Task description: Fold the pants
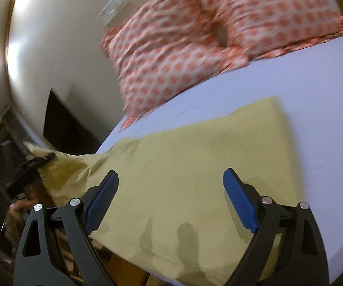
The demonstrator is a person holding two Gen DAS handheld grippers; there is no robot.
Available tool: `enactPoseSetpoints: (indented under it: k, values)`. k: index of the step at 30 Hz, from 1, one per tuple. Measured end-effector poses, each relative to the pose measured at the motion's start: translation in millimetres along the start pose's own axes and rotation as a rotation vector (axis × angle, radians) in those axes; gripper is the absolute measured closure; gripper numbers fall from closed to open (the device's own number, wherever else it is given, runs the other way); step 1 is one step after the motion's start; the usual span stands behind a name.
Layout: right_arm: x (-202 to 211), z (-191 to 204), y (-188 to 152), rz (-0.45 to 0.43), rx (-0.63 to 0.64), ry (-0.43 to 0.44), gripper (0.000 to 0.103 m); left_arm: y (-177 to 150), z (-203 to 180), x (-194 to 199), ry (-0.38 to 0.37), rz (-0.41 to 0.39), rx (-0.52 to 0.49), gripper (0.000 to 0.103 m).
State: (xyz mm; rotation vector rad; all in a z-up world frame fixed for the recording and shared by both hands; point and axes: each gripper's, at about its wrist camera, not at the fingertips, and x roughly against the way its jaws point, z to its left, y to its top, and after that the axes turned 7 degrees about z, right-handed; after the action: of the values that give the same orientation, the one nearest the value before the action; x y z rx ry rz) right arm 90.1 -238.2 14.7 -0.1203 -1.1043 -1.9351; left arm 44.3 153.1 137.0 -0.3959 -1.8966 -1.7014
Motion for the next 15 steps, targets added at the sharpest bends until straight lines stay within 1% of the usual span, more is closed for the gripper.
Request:
enactPoseSetpoints:
  k: [1,3,4,6,7,8,9,10,11,12,13,14,15]
  values:
    - [8.3,-7.3,1.8,-0.025,-0.018,-0.019,0.010,-1.0,-45.9,7.6,-0.047,-0.033,-0.132,0.086]
    - [26.0,-23.6,5.0,-0.074,-0.058,-0.058,0.010,-14.5,-107.1,13.9,-0.146,-0.045,-0.302,0.084]
    - [32.4,-30.3,6.4,-0.091,-0.077,-0.071,0.010,-30.6,-144.1,13.3,-0.206,-0.028,-0.407,0.083]
    - [45.6,-45.6,8.0,-0.122,-0.120,-0.088,0.010,-65.1,-192.4,6.0,-0.260,0.009,-0.568,0.083]
    - [51.3,-53.6,8.4,-0.135,-0.145,-0.088,0.010,-89.3,-215.5,-0.4,-0.282,0.031,-0.662,0.083]
    - [53.2,-58.4,8.5,-0.139,-0.159,-0.088,0.010,-108.7,-230.1,-6.5,-0.315,0.068,-0.719,0.084]
    - [55.1,-64.8,8.8,-0.138,-0.176,-0.086,0.010,-120.2,-237.5,-10.9,-0.345,0.105,-0.744,0.086]
    - [54.0,-69.0,10.1,-0.126,-0.184,-0.087,0.010,-134.6,-246.3,-17.1,-0.384,0.157,-0.774,0.085]
    - [51.1,-70.9,13.0,-0.113,-0.186,-0.091,0.010,-146.8,-252.1,-21.2,-0.373,0.170,-0.802,0.084]
    - [45.7,-72.2,16.2,-0.089,-0.185,-0.095,0.010,-153.0,-254.9,-21.9,-0.346,0.146,-0.822,0.084]
    - [39.5,-72.2,19.4,-0.066,-0.179,-0.096,0.010,-159.5,-255.5,-19.1,-0.326,0.113,-0.852,0.081]
    - [34.2,-72.7,21.6,-0.044,-0.172,-0.094,0.010,-160.7,-252.4,-16.7,-0.321,0.100,-0.863,0.079]
    - [25.6,-71.7,25.3,-0.016,-0.161,-0.095,0.011,-158.7,-246.5,-10.7,-0.346,0.095,-0.857,0.079]
